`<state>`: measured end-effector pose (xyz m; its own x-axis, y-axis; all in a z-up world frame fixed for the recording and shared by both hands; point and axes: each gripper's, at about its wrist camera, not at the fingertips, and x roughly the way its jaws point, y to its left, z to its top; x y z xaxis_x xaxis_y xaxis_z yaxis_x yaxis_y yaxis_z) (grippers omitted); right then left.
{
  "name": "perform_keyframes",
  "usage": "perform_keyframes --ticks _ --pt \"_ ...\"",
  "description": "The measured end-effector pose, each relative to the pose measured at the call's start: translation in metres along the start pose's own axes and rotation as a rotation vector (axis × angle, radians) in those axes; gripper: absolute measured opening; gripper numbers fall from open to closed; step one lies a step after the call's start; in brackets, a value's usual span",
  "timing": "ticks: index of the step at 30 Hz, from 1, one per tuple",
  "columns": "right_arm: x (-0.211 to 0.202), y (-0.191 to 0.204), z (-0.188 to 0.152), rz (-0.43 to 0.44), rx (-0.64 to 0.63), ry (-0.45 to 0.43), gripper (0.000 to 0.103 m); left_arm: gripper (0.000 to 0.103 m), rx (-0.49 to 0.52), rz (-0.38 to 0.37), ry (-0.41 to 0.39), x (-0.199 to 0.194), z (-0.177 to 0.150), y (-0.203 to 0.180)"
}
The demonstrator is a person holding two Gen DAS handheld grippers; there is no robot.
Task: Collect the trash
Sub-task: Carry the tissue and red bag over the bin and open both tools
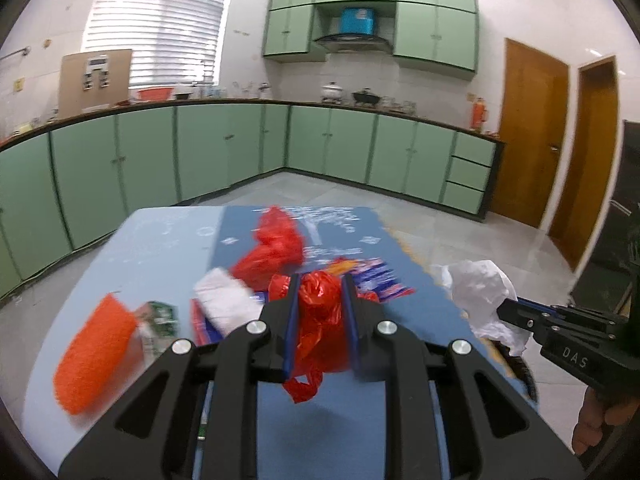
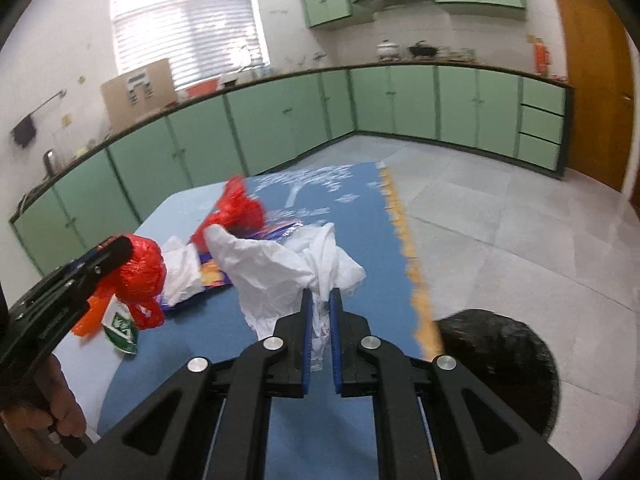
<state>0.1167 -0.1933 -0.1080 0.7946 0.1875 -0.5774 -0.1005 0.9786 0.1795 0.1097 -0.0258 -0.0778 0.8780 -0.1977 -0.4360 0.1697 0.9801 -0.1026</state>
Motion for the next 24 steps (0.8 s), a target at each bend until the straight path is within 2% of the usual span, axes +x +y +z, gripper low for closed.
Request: perform_keyframes --ticks 6,13,18,24 --pt "-0.034 -0.053 -0.007 -0.116 0.064 -0.027 0.008 0.018 0.036 -0.124 0.000 0.008 0.002 -0.051" --pt "-0.053 -0.111 -0.023 -0.235 0.142 -0.027 0.008 0.018 0.090 -0.253 0.011 0.026 -0.001 -0.112" --pt "-0.052 -0.148 -0.044 -0.308 0.196 0.010 0.008 0.018 0.127 -0.342 0.054 0.052 -0.009 -0.161" --pt "-0.047 -0.185 -0.066 -0.372 0.265 0.052 0.008 0.018 0.170 -0.407 0.126 0.089 -0.025 -0.209"
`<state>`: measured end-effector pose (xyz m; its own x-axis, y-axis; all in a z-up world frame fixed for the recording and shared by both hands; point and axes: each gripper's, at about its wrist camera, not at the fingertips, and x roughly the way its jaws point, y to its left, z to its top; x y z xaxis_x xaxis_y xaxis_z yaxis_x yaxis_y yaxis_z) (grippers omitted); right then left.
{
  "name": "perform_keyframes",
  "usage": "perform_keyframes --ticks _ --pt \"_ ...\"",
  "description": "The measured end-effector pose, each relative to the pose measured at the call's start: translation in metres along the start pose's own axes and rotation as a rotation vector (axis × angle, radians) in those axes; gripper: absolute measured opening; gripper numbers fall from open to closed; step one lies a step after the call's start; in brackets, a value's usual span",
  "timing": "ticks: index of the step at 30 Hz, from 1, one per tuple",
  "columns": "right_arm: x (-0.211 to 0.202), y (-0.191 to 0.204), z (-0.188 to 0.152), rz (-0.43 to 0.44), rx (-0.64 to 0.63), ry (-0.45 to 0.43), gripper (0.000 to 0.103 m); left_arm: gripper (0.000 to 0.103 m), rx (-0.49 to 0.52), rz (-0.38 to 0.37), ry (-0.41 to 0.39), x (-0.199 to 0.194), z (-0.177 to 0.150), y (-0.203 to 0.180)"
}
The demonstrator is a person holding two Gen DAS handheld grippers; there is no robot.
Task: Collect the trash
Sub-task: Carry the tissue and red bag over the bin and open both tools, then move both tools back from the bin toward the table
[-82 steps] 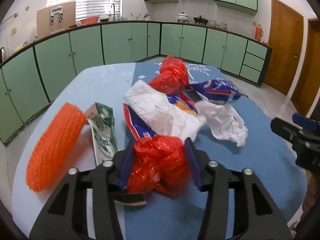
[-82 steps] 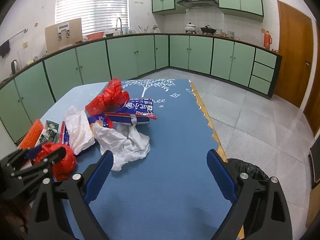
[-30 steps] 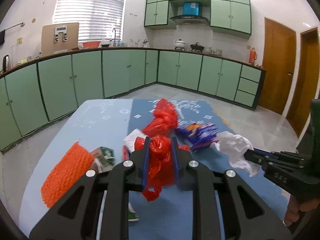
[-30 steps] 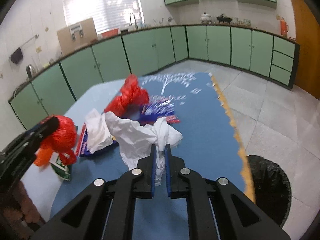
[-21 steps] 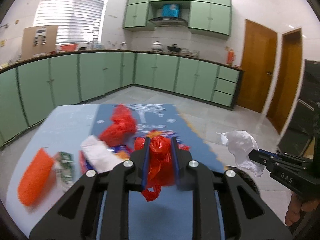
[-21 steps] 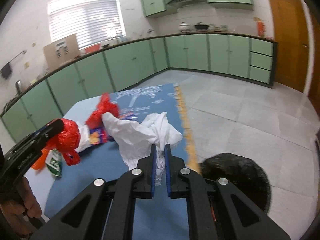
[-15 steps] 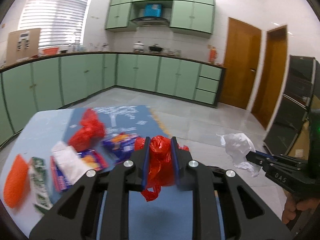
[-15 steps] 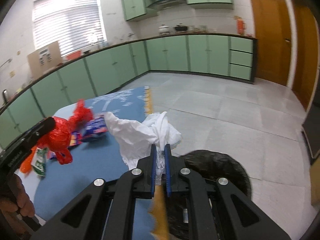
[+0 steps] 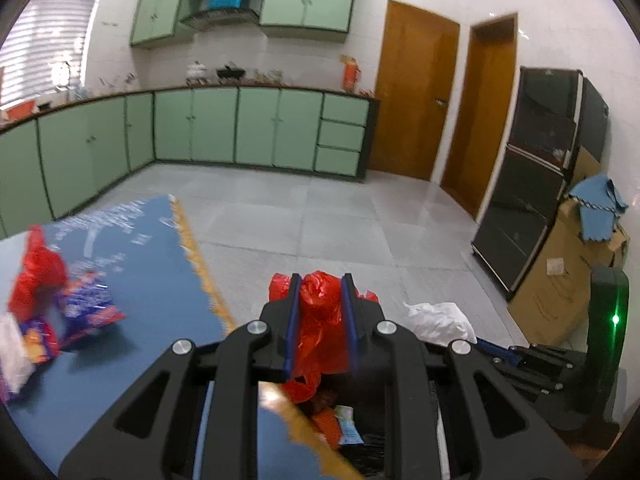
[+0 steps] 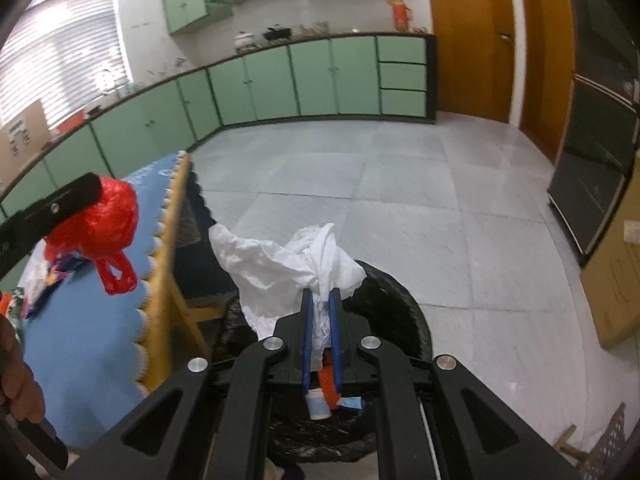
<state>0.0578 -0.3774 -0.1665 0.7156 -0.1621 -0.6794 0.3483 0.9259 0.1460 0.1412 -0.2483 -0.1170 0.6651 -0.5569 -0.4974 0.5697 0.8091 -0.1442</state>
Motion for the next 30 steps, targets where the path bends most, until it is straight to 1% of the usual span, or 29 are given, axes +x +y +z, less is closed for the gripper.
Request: perform_keyframes --ticks 4,9,13,14,15,17,19,21,23,25,27,30 --pt "0.011 -0.010 -0.005 -0.040 0.016 0.014 0.008 0.018 0.012 -0.023 0.057 0.030 -0.006 -0.014" --pt "0.028 -0.022 -0.010 -0.068 0.032 0.043 0.008 0.019 0.032 -0.040 0.125 0.061 -0.014 -0.020" --pt "0.041 -0.026 -0.014 -0.078 0.033 0.072 0.013 0.026 0.032 -0.047 0.169 0.079 -0.017 -0.022" --pt "0.044 -0.027 -0.015 -0.080 0.032 0.079 0.018 0.030 0.029 -0.050 0.176 0.081 -0.017 -0.022" --pt "0.045 -0.027 -0.016 -0.083 0.033 0.084 0.021 0.031 0.025 -0.053 0.180 0.083 -0.017 -0.021" --pt "0.047 -0.029 -0.017 -0.089 0.043 0.088 0.034 0.041 0.021 -0.053 0.177 0.082 -0.015 -0.020" --pt "0.048 -0.031 -0.019 -0.089 0.053 0.090 0.043 0.046 0.014 -0.053 0.173 0.081 -0.013 -0.019" --pt "0.047 -0.033 -0.020 -0.094 0.053 0.088 0.044 0.046 0.008 -0.052 0.165 0.077 -0.011 -0.020" --pt "0.044 -0.032 -0.019 -0.096 0.052 0.083 0.049 0.047 0.007 -0.042 0.146 0.070 -0.007 -0.016" --pt "0.040 -0.032 -0.017 -0.096 0.052 0.072 0.052 0.049 -0.004 -0.031 0.122 0.060 -0.002 -0.010" --pt "0.034 -0.031 -0.012 -0.095 0.049 0.057 0.058 0.051 -0.016 -0.020 0.099 0.051 0.003 -0.006" --pt "0.022 -0.025 -0.004 -0.085 0.040 0.022 0.069 0.055 -0.025 0.017 0.052 0.031 0.010 0.004"
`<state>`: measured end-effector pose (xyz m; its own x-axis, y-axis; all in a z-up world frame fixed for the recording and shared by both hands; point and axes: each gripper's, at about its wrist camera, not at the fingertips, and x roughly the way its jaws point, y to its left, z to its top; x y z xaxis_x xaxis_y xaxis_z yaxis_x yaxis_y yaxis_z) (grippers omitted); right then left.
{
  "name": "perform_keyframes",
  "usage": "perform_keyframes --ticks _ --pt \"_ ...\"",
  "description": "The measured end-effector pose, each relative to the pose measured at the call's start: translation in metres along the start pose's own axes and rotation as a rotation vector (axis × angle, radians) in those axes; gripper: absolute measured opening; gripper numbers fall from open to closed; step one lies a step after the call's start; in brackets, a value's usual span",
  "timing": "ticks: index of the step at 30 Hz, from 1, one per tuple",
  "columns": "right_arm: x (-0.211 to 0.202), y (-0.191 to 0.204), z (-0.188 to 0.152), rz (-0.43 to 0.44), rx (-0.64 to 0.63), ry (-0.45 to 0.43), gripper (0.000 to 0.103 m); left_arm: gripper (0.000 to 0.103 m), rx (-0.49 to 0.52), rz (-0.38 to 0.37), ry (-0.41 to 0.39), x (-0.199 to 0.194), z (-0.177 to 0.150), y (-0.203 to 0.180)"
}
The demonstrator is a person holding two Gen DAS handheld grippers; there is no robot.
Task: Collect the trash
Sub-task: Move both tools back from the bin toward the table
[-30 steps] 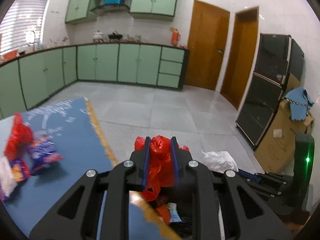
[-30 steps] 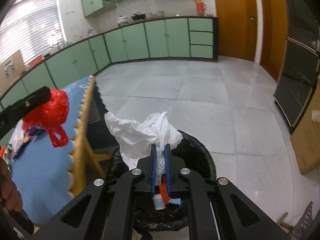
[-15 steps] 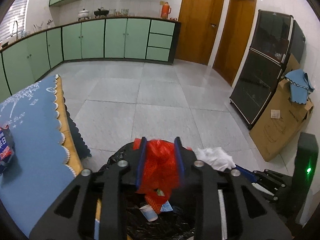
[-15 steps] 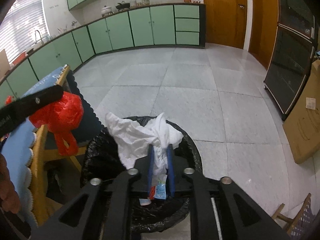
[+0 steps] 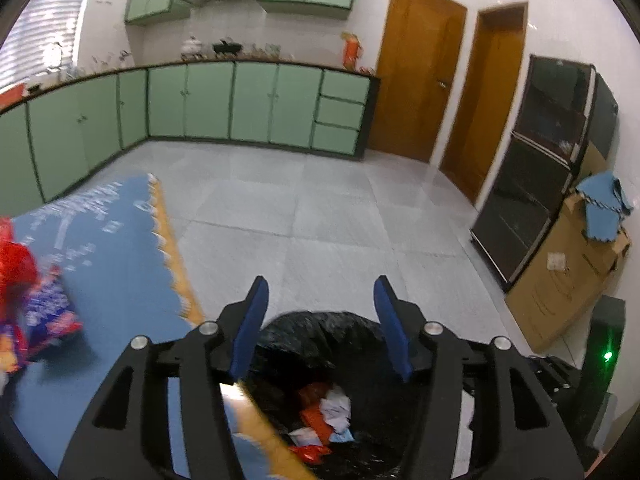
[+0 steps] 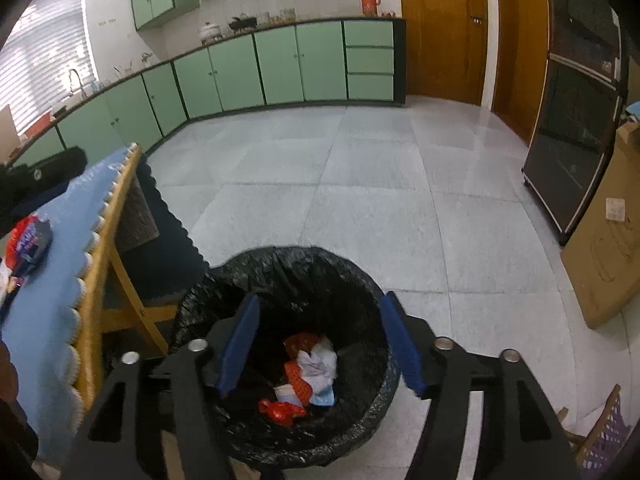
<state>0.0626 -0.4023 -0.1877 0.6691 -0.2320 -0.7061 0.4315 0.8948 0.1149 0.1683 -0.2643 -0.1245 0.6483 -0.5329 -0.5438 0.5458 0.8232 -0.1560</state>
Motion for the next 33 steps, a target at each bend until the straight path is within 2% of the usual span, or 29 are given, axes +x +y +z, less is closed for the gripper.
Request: perform_keyframes --ticks 2,3,5,12,21,26,29,33 --pt "-0.009 0.007 0.005 0.006 -0.008 -0.030 0.085 0.062 -0.009 0.027 -0.031 -0.018 0.003 0.011" --pt "-0.015 0.011 0.008 0.010 -0.011 -0.052 0.088 0.065 -0.011 0.042 -0.044 -0.024 0.004 0.014" --pt "-0.027 0.022 0.016 0.032 -0.021 -0.091 0.097 0.076 -0.017 0.092 -0.071 -0.044 0.004 0.027" --pt "-0.049 0.070 0.029 0.129 -0.074 -0.150 0.097 0.080 -0.092 0.239 -0.110 -0.099 -0.004 0.083" --pt "-0.057 0.146 0.028 0.260 -0.152 -0.156 0.097 0.081 -0.122 0.552 -0.147 -0.177 -0.039 0.149" --pt "-0.060 0.195 0.017 0.321 -0.223 -0.158 0.097 0.081 -0.138 0.687 -0.146 -0.210 -0.062 0.176" --pt "-0.062 0.227 0.005 0.355 -0.278 -0.157 0.097 0.082 -0.168 0.714 -0.110 -0.220 -0.077 0.193" --pt "-0.062 0.258 -0.007 0.382 -0.333 -0.151 0.097 0.082 -0.232 0.698 -0.078 -0.222 -0.094 0.212"
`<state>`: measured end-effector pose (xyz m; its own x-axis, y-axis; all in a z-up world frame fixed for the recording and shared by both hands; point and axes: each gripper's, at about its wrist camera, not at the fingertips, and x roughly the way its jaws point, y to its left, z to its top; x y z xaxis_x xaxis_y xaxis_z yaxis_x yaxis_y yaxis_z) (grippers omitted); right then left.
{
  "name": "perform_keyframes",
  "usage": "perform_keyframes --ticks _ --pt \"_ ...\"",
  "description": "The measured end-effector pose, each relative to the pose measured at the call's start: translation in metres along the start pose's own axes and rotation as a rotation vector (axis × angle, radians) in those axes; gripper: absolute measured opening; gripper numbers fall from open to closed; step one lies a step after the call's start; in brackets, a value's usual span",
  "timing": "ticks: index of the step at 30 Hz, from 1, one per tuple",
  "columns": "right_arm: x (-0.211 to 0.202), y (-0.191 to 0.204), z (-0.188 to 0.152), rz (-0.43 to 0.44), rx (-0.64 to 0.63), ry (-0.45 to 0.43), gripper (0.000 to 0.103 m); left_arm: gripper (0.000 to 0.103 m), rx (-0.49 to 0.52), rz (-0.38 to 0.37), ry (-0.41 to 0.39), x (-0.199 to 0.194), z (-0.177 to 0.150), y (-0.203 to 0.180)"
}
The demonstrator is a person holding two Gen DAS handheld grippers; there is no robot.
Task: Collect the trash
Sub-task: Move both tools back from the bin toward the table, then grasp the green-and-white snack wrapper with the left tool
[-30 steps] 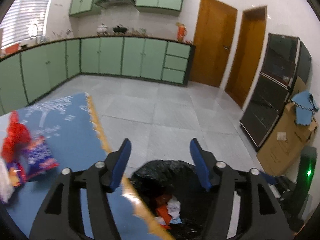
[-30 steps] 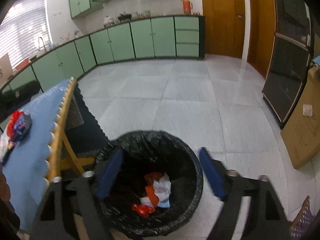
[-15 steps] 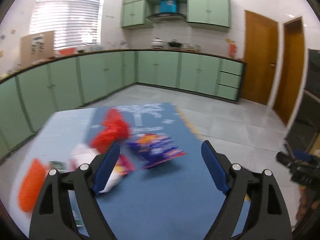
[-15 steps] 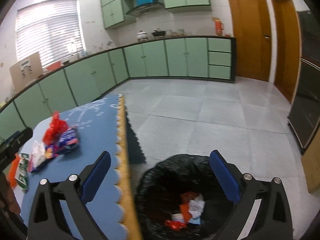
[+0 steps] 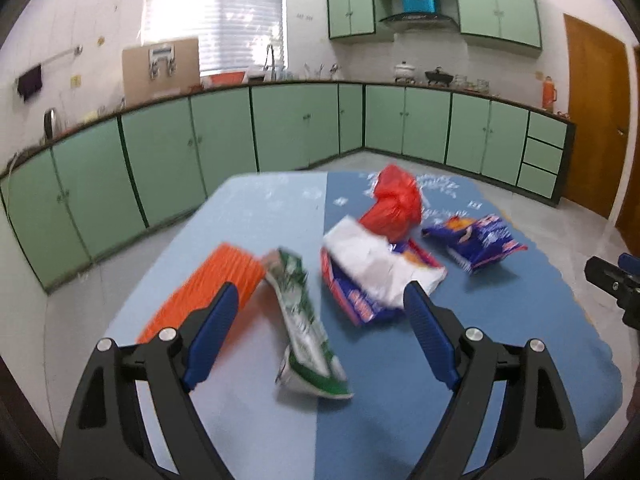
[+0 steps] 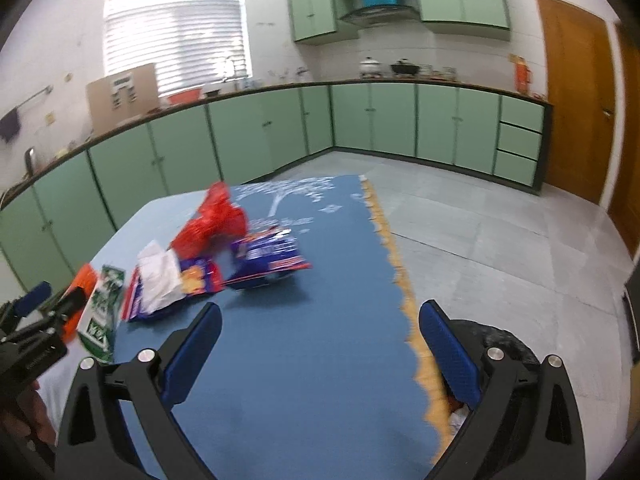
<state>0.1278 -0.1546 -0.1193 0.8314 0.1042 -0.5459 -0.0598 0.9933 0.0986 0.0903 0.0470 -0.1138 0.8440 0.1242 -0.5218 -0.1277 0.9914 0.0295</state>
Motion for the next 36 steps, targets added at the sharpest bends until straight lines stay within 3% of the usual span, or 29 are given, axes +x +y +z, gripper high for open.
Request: perform_keyframes --ticks 12,18,25,27,32,36 --pt "0.010 0.026 -0.006 -0.004 -0.063 0.026 0.097 0.071 -0.105 -0.074 0.124 0.036 -0.029 0.021" --pt "0.013 0.028 -0.008 -0.003 -0.076 0.037 0.097 0.036 -0.141 -0.114 0.159 0.046 -0.029 0.021" --pt "0.017 0.028 -0.008 -0.005 -0.076 0.041 0.097 0.029 -0.146 -0.098 0.120 0.039 -0.024 0.019" --pt "0.017 0.027 -0.006 -0.004 -0.075 0.039 0.097 0.023 -0.132 -0.089 0.089 0.033 -0.018 0.018" --pt "0.020 0.027 0.000 0.003 -0.075 0.030 0.097 0.020 -0.090 -0.088 0.023 0.021 -0.005 0.014" --pt "0.029 0.026 0.010 0.012 -0.056 0.026 0.097 0.020 -0.083 -0.083 0.043 0.027 -0.001 0.010"
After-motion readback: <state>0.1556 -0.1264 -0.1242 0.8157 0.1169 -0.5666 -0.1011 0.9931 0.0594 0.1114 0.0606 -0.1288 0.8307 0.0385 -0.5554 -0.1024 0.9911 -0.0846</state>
